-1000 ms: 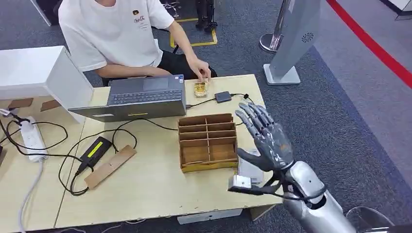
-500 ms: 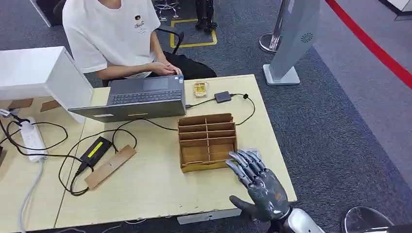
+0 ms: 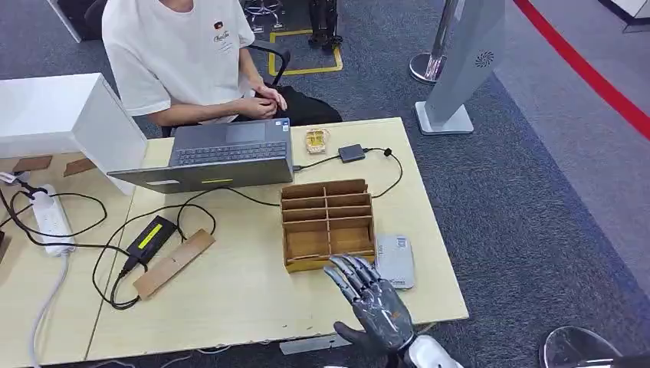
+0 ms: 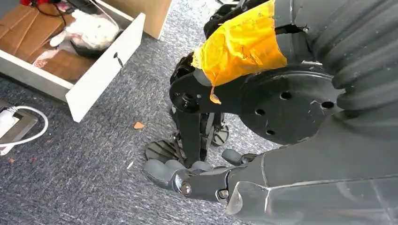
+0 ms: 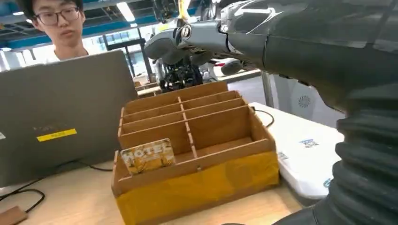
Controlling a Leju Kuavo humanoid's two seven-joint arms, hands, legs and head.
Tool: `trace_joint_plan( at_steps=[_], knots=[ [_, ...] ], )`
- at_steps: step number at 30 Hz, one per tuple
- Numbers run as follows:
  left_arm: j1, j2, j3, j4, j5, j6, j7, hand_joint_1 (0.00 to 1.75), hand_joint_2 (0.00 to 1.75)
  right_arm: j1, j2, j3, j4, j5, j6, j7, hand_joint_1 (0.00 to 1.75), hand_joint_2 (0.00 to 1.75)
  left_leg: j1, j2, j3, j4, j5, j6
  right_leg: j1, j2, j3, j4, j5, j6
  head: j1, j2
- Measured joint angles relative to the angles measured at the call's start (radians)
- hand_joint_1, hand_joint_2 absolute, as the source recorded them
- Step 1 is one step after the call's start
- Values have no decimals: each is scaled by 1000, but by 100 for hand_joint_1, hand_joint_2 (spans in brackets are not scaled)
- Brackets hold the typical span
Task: Pass the card to the sensor for recognition and then transmit it.
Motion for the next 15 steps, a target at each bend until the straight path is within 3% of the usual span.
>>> trace_joint_plan(
  at_steps=[15],
  knots=[
    [0, 0, -10, 0, -20, 7, 14, 0, 175, -114, 85, 23, 185, -63, -27, 52, 0, 175, 0, 0, 0, 0, 0, 0, 0, 0, 0, 0, 0, 0, 0, 0]
  ],
)
